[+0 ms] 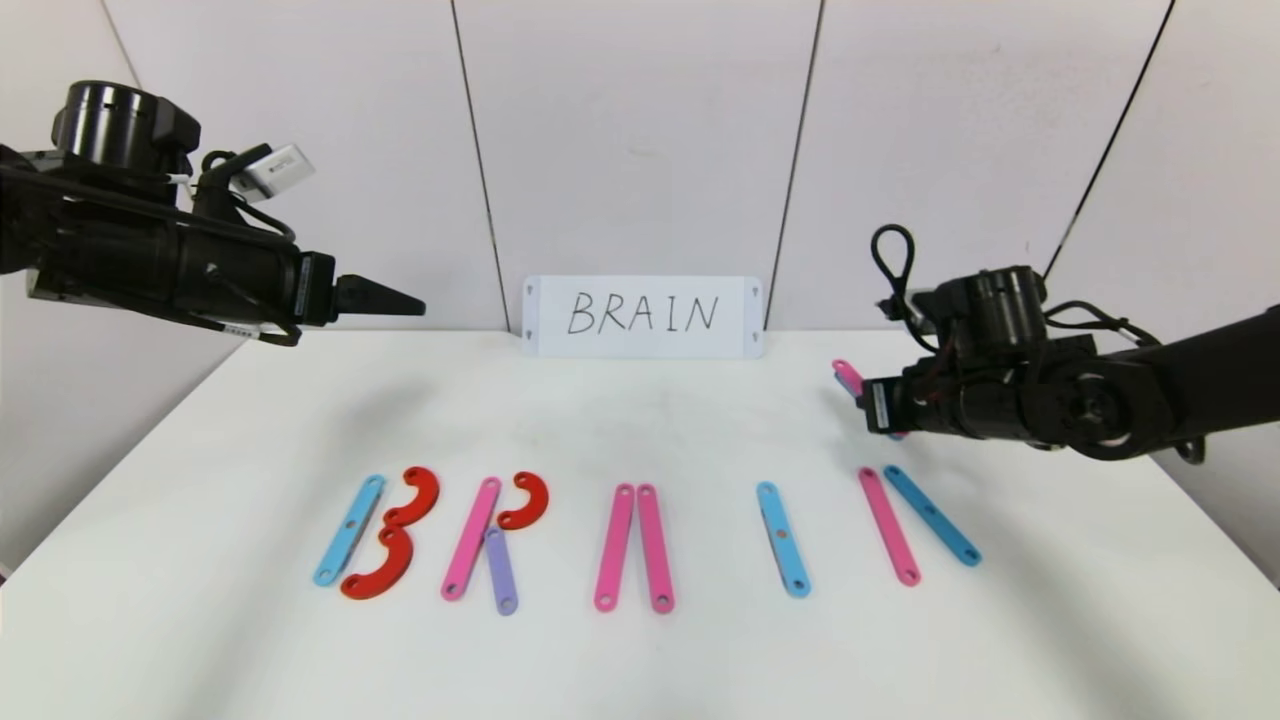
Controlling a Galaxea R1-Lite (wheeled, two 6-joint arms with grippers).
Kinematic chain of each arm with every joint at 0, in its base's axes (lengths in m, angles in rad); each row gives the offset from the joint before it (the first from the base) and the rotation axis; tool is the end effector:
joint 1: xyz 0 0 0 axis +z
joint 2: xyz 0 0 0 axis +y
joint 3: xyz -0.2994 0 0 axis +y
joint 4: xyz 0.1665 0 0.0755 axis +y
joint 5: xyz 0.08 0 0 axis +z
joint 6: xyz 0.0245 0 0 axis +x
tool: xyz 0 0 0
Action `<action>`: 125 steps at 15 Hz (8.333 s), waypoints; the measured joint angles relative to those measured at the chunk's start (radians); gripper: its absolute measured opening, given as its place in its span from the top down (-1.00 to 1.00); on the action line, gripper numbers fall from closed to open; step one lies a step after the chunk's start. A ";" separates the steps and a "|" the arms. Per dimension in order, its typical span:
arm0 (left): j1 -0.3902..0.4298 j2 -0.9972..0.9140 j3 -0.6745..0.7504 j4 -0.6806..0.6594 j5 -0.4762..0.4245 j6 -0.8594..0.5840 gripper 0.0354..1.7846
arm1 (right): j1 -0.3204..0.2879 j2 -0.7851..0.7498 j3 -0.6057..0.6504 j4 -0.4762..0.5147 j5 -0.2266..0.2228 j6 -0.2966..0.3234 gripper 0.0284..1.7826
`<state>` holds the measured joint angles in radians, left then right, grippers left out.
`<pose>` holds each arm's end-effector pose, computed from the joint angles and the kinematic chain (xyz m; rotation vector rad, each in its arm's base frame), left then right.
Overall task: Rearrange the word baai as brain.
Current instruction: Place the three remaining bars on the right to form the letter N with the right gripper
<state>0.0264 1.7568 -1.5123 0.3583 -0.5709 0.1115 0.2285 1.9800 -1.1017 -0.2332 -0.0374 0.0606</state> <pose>0.3183 -0.0048 0.2701 -0.0738 0.5521 -0.5588 0.3577 0.0822 0.1319 -0.0273 0.6455 0.1649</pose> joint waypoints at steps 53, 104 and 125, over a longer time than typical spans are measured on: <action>-0.007 -0.011 0.008 0.000 -0.001 0.000 -0.95 | 0.016 -0.107 0.338 -0.096 -0.121 0.121 -0.95; -0.007 -0.012 0.008 0.000 -0.001 0.000 -0.95 | 0.070 -0.136 0.368 -0.064 -0.156 0.138 -0.95; -0.007 -0.017 0.009 0.000 -0.001 0.000 -0.95 | 0.073 -0.127 0.367 -0.075 -0.141 0.168 -0.95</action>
<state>0.0196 1.7400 -1.5032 0.3583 -0.5719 0.1111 0.3019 1.8530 -0.7345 -0.3079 -0.1785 0.2283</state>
